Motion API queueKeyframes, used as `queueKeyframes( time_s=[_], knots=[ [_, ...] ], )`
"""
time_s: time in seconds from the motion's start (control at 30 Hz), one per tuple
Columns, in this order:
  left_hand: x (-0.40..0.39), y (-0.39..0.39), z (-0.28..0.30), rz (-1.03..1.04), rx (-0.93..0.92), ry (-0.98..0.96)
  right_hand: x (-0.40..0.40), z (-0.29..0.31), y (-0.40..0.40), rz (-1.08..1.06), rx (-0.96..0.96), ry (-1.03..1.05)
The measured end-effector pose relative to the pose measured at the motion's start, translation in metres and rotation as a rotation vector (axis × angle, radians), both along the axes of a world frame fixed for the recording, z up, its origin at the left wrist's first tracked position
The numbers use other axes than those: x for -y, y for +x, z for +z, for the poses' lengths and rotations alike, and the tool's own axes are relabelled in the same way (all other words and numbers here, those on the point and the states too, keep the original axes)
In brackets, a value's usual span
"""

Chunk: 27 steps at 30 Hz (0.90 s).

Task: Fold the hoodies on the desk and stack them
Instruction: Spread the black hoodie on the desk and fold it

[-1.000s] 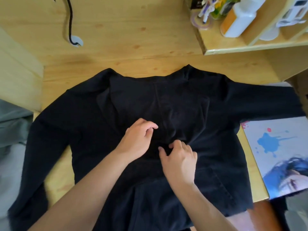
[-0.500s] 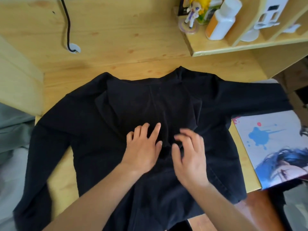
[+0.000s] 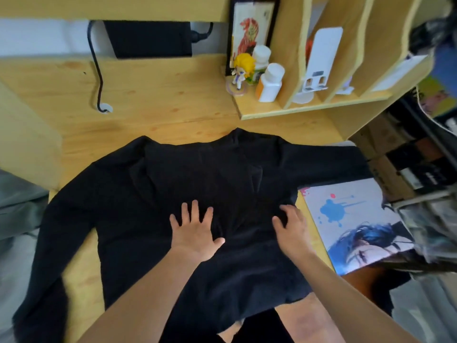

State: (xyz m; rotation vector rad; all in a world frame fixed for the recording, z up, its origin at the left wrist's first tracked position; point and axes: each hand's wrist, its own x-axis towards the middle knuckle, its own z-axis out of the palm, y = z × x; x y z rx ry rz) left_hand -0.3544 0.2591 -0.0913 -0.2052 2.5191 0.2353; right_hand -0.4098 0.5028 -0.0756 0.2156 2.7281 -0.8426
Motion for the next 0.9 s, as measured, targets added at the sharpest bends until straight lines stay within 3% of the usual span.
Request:
queueKeyframes(
  time_s=[0.17,0.33,0.67,0.9],
  knots=[
    [-0.046,0.012,0.008,-0.002,-0.383,0.017,-0.107,0.022,-0.078,-0.686,0.086,-0.474],
    [-0.082,0.032,-0.016,0.040,-0.245,-0.053,-0.193,0.009,-0.167,-1.067,0.167,-1.008],
    [-0.127,-0.012,0.018,0.226,0.013,-0.204,-0.238,0.002,-0.244,-1.120,0.259,-1.464],
    [-0.131,-0.014,0.014,0.288,0.024,-0.134,-0.253,0.040,-0.234,-0.898,0.150,-1.514]
  ],
)
